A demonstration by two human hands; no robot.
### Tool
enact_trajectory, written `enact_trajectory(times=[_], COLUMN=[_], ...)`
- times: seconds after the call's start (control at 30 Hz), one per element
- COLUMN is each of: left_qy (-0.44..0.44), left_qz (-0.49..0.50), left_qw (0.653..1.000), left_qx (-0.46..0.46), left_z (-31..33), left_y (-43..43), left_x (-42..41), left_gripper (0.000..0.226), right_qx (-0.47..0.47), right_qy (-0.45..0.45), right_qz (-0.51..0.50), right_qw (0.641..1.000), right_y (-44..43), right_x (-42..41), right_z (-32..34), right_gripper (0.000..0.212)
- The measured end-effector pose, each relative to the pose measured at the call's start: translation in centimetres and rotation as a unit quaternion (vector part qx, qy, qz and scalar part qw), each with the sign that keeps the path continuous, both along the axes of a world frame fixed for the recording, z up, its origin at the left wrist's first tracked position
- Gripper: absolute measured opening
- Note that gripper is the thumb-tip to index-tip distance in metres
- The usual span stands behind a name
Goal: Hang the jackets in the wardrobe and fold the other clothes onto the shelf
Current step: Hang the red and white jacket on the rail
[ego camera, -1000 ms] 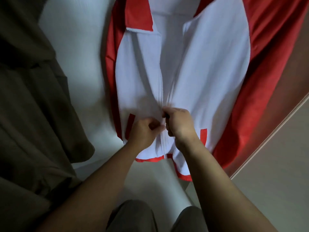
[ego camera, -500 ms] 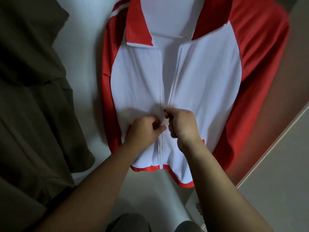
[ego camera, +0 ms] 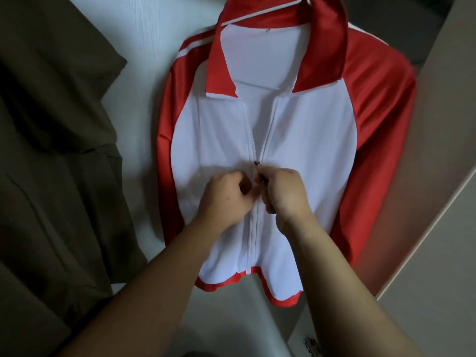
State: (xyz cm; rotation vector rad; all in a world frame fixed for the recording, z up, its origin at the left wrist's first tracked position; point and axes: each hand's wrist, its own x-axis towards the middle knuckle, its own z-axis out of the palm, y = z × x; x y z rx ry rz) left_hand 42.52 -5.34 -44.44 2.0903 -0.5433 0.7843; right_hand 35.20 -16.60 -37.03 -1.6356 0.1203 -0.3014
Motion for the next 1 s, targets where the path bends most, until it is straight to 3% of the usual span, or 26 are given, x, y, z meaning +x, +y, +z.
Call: enact_trajectory(times=[0.27,0.43,0.53,0.7,0.83,1.0], left_qy=[0.003,-0.090,-0.045,-0.059,-0.144,-0.091], left_qz=[0.011,0.025,0.016,0.036,0.033,0.038], left_qw=[0.998,0.995,0.998,0.997,0.989,0.994], left_qx=[0.068,0.030,0.041,0.033,0.027,0.056], left_z=[2.1,3.0,2.2,5.6,6.9,7.7], left_y=[0.8,0.5,0.6,0.5,0.2,0.3], left_x=[0.8,1.0,1.2,1.5,1.9,2.4], left_gripper=[0.044,0.051,0.056,0.052,0.044,0.049], right_qx=[-0.028,-0.030,-0.027,-0.020,-0.012,-0.019], right_qy=[-0.041,-0.056,-0.076,-0.102,-0.129,-0.131], right_qz=[-0.005,0.005,-0.004,-0.002,-0.005,-0.012], right_qw=[0.999,0.998,0.997,0.995,0.992,0.991], right_y=[0.0,0.3,0.5,0.9,1.2,0.8], right_x=[0.9,1.0,1.4,1.7,1.8,2.0], right_z=[3.6,5.2,6.8,7.2,8.8,9.6], right_gripper=[0.034,0.032,0.018,0.043,0.040,0.039])
